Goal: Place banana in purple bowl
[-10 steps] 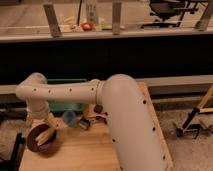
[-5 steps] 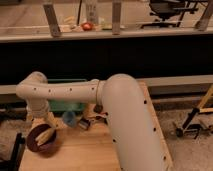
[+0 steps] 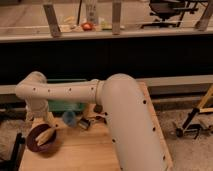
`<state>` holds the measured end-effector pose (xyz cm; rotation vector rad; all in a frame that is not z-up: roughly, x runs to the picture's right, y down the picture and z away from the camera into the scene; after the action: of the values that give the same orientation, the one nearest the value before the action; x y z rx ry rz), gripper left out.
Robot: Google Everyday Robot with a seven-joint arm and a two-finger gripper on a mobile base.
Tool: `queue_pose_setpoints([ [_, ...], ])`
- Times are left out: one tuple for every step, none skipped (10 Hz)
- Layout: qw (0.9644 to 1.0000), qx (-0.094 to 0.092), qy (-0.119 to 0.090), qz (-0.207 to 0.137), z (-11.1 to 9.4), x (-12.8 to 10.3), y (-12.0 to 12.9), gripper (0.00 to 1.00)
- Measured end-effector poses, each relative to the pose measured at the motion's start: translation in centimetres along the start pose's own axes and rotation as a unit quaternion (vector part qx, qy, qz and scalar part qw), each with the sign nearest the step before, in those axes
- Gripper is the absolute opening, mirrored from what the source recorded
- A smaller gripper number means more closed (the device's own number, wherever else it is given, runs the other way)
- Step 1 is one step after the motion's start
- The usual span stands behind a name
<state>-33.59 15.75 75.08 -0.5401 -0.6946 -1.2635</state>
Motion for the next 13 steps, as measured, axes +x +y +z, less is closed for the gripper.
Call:
queue_pose_setpoints([
  [1.0000,0.001,0.001,-0.001,0.00,0.01,-0.11,0.80],
  [1.0000,0.002,0.002,-0.001,-0.01,0.04,-0.20,0.80],
  [1.0000,0.002,0.002,-0.001,0.01,0.05,-0.26,0.80],
  [1.0000,0.003,0.003,-0.002,0.01,0.05,-0.33,0.80],
  [1.0000,0.003,0.003,-0.002,0.01,0.06,-0.35,0.80],
  [1.0000,0.003,0.003,-0.002,0.02,0.06,-0.35,0.80],
  [1.0000,0.003,0.003,-0.002,0.01,0.06,-0.35,0.80],
  [1.0000,0.003,0.003,-0.002,0.02,0.06,-0.35,0.80],
  [1.0000,0.003,0.003,-0.002,0.01,0.06,-0.35,0.80],
  [1.0000,0.003,0.003,-0.002,0.01,0.06,-0.35,0.80],
  [1.0000,0.003,0.003,-0.002,0.01,0.06,-0.35,0.80],
  [1.0000,0.003,0.003,-0.002,0.01,0.06,-0.34,0.80],
  [1.0000,0.003,0.003,-0.002,0.02,0.06,-0.34,0.80],
])
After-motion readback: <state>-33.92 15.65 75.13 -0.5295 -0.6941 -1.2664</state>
